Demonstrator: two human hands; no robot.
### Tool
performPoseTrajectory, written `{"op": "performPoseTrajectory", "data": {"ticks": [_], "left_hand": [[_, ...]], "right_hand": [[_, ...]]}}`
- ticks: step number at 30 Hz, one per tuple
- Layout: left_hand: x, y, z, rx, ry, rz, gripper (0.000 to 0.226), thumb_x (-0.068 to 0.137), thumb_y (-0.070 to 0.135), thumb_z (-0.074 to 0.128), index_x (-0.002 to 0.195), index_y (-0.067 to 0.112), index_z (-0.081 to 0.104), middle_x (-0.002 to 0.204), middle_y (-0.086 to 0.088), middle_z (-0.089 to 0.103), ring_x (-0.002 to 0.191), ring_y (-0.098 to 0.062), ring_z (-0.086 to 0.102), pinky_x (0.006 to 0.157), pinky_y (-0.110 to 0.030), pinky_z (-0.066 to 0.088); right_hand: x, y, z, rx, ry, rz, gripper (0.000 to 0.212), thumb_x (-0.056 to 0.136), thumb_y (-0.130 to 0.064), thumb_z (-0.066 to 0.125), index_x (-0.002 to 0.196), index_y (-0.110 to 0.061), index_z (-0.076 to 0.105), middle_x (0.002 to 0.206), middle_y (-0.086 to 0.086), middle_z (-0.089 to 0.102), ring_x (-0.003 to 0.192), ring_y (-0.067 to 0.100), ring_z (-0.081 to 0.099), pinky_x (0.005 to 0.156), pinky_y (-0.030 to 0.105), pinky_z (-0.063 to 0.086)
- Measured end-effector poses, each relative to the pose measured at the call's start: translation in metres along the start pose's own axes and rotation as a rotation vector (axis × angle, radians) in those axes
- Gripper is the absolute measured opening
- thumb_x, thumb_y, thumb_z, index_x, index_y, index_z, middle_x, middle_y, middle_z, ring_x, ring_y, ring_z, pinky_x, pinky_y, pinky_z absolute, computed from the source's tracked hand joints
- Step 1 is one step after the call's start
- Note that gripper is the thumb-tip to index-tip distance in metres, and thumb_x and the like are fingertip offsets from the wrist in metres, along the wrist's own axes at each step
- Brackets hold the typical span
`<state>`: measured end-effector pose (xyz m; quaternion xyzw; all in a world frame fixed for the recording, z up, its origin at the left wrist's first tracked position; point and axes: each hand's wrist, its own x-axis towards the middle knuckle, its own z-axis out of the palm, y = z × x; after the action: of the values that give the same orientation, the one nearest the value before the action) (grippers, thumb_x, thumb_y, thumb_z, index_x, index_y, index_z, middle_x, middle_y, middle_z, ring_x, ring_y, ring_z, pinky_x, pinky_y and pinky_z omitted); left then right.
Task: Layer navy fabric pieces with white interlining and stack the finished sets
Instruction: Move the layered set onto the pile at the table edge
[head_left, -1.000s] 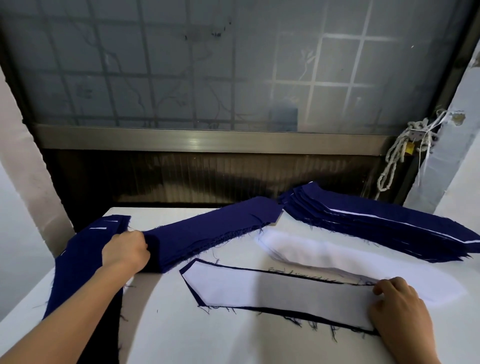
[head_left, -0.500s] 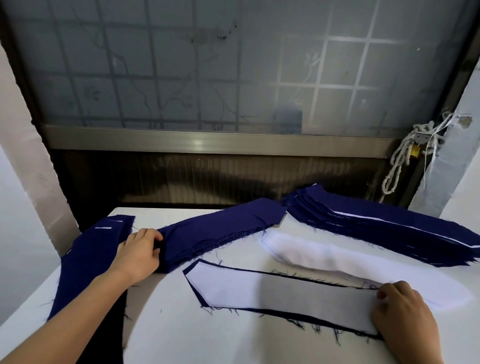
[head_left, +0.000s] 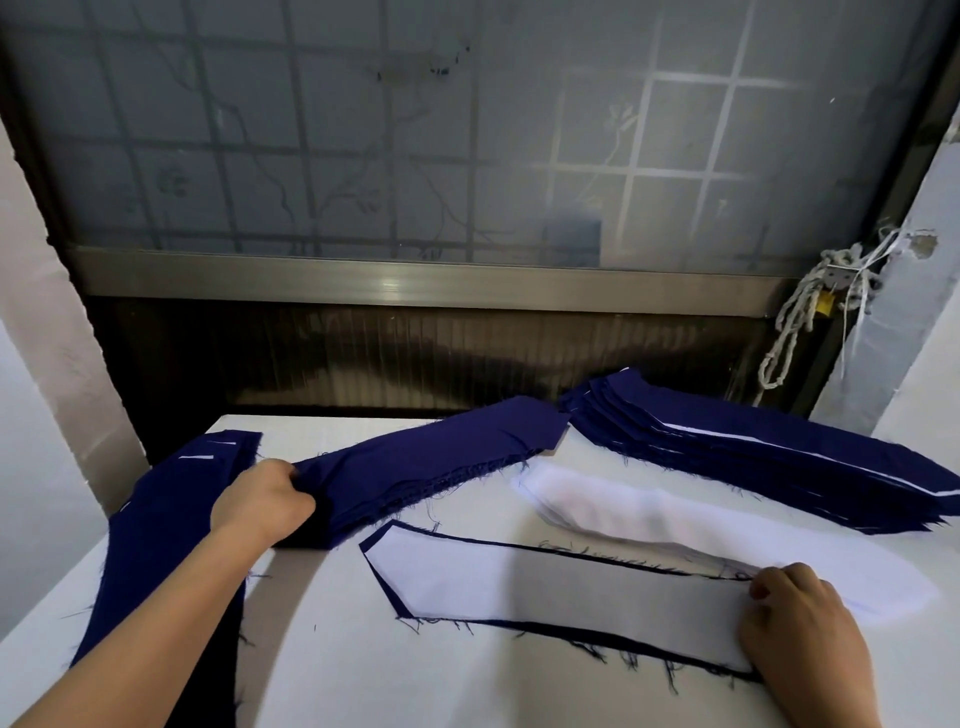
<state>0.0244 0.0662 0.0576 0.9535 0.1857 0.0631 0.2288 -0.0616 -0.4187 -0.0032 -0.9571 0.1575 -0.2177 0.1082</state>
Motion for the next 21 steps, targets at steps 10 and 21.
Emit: {"op": "performPoseTrajectory", "data": {"ticks": [10, 21], "left_hand": [[-0.074, 0.056, 0.074, -0.119, 0.427, 0.758, 0.019, 0.084, 0.012, 0.063, 0.097, 0.012, 0.076, 0.084, 0.004, 0.071, 0.073, -0.022, 0.065, 0.065, -0.035, 0.054], [-0.089, 0.055, 0.101, -0.181, 0.548, 0.942, 0.035, 0.092, 0.013, 0.041, 0.103, 0.006, 0.073, 0.089, 0.000, 0.067, 0.076, -0.018, 0.061, 0.072, -0.027, 0.046]], "right_hand": [[0.001, -0.003, -0.001, -0.015, 0.039, -0.022, 0.013, 0.064, 0.008, 0.073, 0.071, 0.001, 0.065, 0.076, 0.019, 0.056, 0.071, 0.039, 0.053, 0.061, 0.040, 0.043], [0.001, -0.013, 0.004, -0.038, 0.247, -0.233, 0.020, 0.062, 0.008, 0.074, 0.079, -0.001, 0.068, 0.074, 0.013, 0.060, 0.064, 0.037, 0.057, 0.059, 0.043, 0.047]]}}
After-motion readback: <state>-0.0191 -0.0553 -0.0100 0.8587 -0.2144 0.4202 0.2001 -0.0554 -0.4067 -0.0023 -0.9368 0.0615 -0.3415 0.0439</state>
